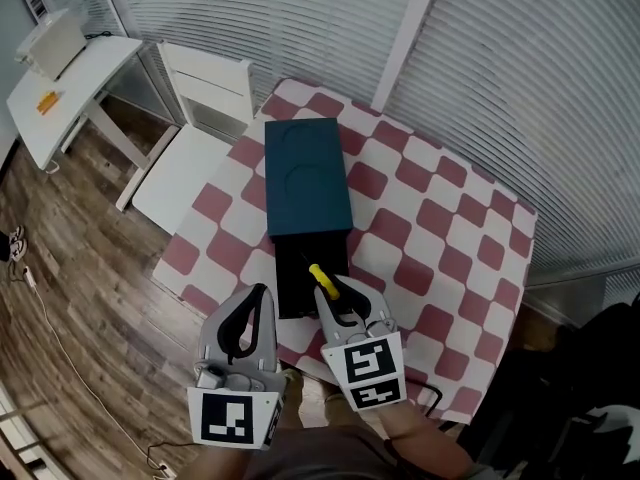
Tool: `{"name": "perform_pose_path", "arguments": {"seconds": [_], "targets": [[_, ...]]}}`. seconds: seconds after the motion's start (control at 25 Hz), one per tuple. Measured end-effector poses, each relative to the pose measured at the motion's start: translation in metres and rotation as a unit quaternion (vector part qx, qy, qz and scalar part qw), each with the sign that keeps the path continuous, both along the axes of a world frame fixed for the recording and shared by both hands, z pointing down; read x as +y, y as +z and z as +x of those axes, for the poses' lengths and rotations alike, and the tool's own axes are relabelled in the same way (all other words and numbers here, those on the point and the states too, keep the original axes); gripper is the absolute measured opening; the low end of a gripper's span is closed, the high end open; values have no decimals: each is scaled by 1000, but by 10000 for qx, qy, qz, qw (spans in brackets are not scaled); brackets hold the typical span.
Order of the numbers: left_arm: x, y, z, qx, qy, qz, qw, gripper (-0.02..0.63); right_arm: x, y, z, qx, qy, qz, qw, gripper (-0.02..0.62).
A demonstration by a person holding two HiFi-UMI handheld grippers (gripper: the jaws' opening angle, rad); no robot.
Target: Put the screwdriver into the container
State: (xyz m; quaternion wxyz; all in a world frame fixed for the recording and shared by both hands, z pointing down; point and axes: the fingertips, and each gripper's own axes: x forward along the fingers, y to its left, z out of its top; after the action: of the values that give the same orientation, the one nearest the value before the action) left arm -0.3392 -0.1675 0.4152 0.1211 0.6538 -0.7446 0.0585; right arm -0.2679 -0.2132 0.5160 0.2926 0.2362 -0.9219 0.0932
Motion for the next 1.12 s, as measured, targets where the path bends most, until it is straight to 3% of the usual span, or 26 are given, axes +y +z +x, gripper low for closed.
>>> {"name": "perform_pose_path", "arguments": {"seconds": [0.2, 0.68, 1.12], "targets": [[-9, 12, 0, 90, 89, -66, 9999, 2, 1, 19, 2, 258, 4, -172, 9995, 102], [-15, 13, 4, 97, 127, -79, 9998, 2, 5, 30, 3, 356, -73, -324, 9988, 110], [-12, -22, 28, -77, 216, 288, 9993, 2, 2, -27, 23, -228, 184, 60, 9996, 86]]}}
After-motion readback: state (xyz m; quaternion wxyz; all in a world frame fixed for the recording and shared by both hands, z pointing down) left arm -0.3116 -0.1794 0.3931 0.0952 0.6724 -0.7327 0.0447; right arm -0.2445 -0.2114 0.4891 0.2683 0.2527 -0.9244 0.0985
